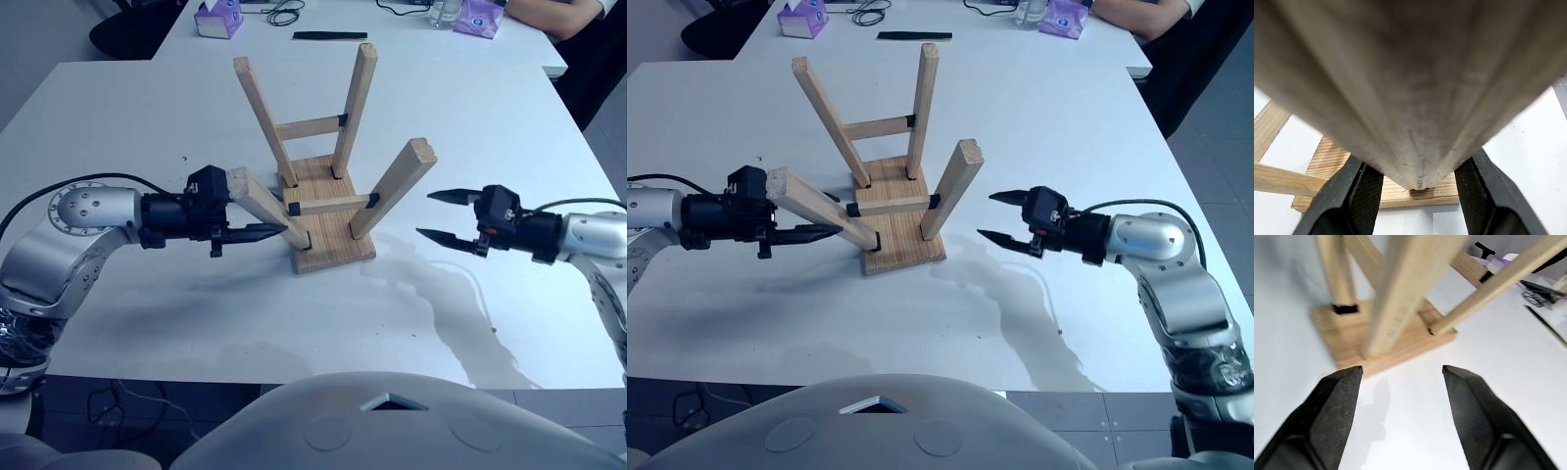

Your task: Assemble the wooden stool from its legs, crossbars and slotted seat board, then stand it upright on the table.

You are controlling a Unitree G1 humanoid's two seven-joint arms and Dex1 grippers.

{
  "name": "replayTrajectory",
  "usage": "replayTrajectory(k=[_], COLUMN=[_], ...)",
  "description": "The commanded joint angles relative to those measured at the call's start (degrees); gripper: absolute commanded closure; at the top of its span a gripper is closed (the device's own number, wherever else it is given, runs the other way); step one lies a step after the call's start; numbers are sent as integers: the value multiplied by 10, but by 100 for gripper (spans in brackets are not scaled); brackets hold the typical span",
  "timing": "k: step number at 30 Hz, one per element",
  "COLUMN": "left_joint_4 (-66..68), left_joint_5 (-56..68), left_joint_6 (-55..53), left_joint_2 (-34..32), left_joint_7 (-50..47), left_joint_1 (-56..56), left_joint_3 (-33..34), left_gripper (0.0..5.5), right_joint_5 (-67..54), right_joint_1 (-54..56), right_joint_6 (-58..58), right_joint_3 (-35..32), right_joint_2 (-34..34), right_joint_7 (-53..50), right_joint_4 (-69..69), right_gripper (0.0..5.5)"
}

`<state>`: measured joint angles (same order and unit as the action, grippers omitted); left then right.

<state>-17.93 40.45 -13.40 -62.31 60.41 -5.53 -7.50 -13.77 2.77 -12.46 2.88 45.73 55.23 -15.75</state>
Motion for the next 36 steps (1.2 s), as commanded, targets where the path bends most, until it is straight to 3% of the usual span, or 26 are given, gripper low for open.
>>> replayTrajectory(k=[1, 6, 10, 21, 36], left_joint_4=[16, 34, 55, 62, 74], left_joint_5=[-93, -100, -111, -140, -221], left_joint_6=[-35, -21, -24, -22, -17], left_joint_2=[-48, -45, -24, -9, 42], left_joint_7=[88, 107, 105, 59, -10], left_joint_1=[53, 45, 5, -20, -7], left_joint_3=[-75, -77, -88, -107, -173], left_gripper=[346, 346, 346, 346, 346], right_joint_5=[93, 123, 96, 52, 59], right_joint_1=[111, 206, 199, 85, 45], right_joint_6=[79, 180, 225, 207, 212], right_joint_3=[50, 67, 80, 155, 183], right_joint_2=[-71, -178, -221, -206, -174], right_joint_7=[-73, -139, -97, 65, 66], right_joint_4=[172, 357, 384, 260, 202], right_gripper=[251, 251, 251, 251, 251])
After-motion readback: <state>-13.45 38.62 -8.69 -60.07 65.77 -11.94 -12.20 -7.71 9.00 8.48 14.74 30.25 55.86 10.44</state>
